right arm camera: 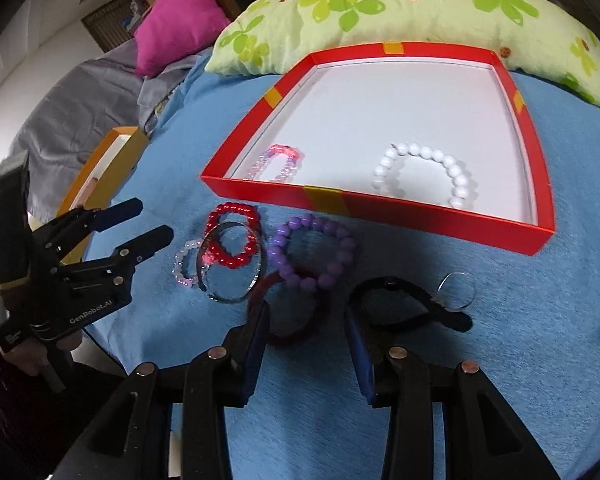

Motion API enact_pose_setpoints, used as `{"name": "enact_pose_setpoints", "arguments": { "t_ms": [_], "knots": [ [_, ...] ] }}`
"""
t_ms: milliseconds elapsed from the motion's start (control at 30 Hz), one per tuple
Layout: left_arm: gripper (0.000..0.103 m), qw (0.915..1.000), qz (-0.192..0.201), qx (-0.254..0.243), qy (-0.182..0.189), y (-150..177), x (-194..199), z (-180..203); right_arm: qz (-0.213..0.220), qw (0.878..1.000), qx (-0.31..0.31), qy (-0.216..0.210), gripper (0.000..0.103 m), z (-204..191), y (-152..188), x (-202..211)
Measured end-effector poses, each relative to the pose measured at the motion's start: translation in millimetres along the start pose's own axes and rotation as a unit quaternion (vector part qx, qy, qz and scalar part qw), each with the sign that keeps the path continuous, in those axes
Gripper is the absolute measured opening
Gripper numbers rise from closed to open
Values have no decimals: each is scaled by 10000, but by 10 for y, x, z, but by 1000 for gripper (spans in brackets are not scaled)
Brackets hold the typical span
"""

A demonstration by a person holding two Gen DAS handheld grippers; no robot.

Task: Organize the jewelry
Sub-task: 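Reach the right tool to the black hair tie and grasp it, then grasp the silver bangle with the left tool while the right tool lifts the hair tie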

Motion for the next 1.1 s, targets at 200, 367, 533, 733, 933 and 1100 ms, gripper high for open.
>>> {"name": "enact_pose_setpoints", "arguments": {
  "t_ms": [200, 367, 533, 733, 933, 1100],
  "knots": [
    [60, 9999, 70, 24, 97, 5, 40, -28, 197, 9972, 652, 304, 41, -56, 21, 164],
    [60, 9997, 85, -44, 237, -3, 37, 31, 420, 9952, 225, 851, 41, 360, -24, 354],
    [60, 9992, 65, -11, 389, -27, -6, 74, 305, 9924, -465, 1099, 41, 672, -63, 310],
    [60, 9975, 76, -144, 687, -98, -74, 262, 123, 9914, -351, 1254, 39, 572, -54, 156],
    [59, 9937, -5, -139, 1109, -180, -205, 369, 195, 9912, -239, 1290, 23, 531, -56, 123],
    [59, 9914, -79, -151, 1299, -207, -303, 430, 221, 9909, -283, 1298, 18, 553, -57, 136]
  ]
}}
Point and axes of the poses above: each gripper's, at about its wrist camera, not at the fingertips, and x roughly against the way its jaws point, z to its right, y to its underside, the point moved 4 cm from there along -x, roughly the way its jaws point, and after that the axes turned 3 degrees about y, right-handed, at the moved point
